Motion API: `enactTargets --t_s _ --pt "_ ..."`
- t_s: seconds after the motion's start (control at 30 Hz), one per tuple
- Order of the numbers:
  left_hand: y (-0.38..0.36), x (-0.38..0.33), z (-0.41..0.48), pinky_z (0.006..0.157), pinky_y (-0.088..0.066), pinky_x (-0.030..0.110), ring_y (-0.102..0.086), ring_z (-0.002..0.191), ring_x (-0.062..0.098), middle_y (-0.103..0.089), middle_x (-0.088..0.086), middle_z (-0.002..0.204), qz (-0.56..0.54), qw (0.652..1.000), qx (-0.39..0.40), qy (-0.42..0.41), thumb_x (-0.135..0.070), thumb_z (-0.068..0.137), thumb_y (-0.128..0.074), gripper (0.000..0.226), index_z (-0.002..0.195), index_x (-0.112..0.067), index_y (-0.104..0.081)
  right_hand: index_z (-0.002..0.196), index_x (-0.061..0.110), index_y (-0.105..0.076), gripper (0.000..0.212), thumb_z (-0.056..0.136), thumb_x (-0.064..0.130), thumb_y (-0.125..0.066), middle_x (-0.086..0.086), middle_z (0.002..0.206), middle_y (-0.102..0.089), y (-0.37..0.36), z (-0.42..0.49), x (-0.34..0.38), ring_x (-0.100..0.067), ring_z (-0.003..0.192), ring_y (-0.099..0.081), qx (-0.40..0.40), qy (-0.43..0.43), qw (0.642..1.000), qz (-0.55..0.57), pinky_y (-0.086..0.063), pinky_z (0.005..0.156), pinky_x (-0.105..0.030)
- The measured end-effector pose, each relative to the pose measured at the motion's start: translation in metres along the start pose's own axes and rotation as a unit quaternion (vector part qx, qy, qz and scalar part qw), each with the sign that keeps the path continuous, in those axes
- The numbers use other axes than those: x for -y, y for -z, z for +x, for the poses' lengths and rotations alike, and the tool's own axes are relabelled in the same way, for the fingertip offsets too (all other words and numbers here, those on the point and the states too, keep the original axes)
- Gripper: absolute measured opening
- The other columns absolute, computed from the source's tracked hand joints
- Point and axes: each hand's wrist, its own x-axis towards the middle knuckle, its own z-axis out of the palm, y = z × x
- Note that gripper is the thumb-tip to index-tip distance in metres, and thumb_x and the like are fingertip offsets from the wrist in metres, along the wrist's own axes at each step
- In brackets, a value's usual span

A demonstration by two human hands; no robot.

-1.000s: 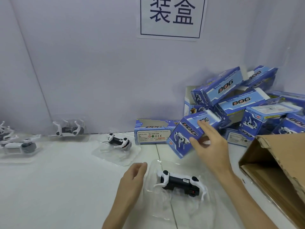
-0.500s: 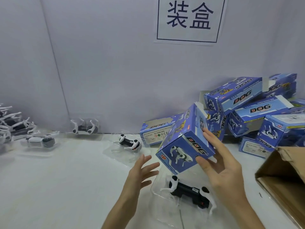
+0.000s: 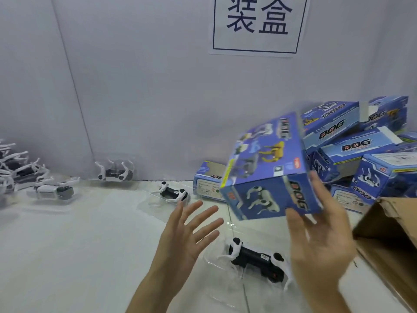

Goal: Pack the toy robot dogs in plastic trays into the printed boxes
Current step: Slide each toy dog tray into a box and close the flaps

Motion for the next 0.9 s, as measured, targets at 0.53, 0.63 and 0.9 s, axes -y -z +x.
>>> enactTargets --t_s 0.53,0.63,0.9 --pt "0.013 -0.008 -0.011 0.096 -0.052 0.055 -0.064 0.117 0.041 -0.062 0.023 0.133 -0.142 0.979 0.146 -0.022 -0.049 0.070 -0.090 0.082 0.130 0.001 -0.064 0.114 0.023 -0.066 0.026 0.093 0.030 -0.052 0.008 0.111 -0.074 -0.013 0.002 0.013 -0.011 0.102 -0.069 0.339 -0.271 0.901 0.002 -0.049 0.083 -0.018" --pt "0.007 -0.009 -0.012 0.097 -0.050 0.063 -0.062 0.117 0.046 -0.061 0.025 0.134 -0.177 0.974 0.134 -0.045 -0.058 0.061 -0.092 0.096 0.133 -0.003 -0.061 0.113 0.026 -0.068 0.025 0.093 0.032 -0.055 0.011 0.111 -0.074 -0.012 0.003 0.014 -0.009 0.100 -0.069 0.333 -0.263 0.905 -0.006 -0.049 0.080 -0.014" --pt "0.020 -0.020 -0.013 0.068 -0.064 0.041 -0.076 0.085 0.019 -0.077 -0.001 0.104 -0.112 0.973 -0.067 -0.192 -0.059 0.066 -0.079 0.051 0.110 -0.032 -0.078 0.127 0.061 -0.036 0.078 0.063 0.069 -0.078 0.058 0.139 0.004 0.024 0.025 0.004 0.043 0.112 0.013 0.595 -0.258 0.716 -0.260 -0.006 0.111 -0.013"
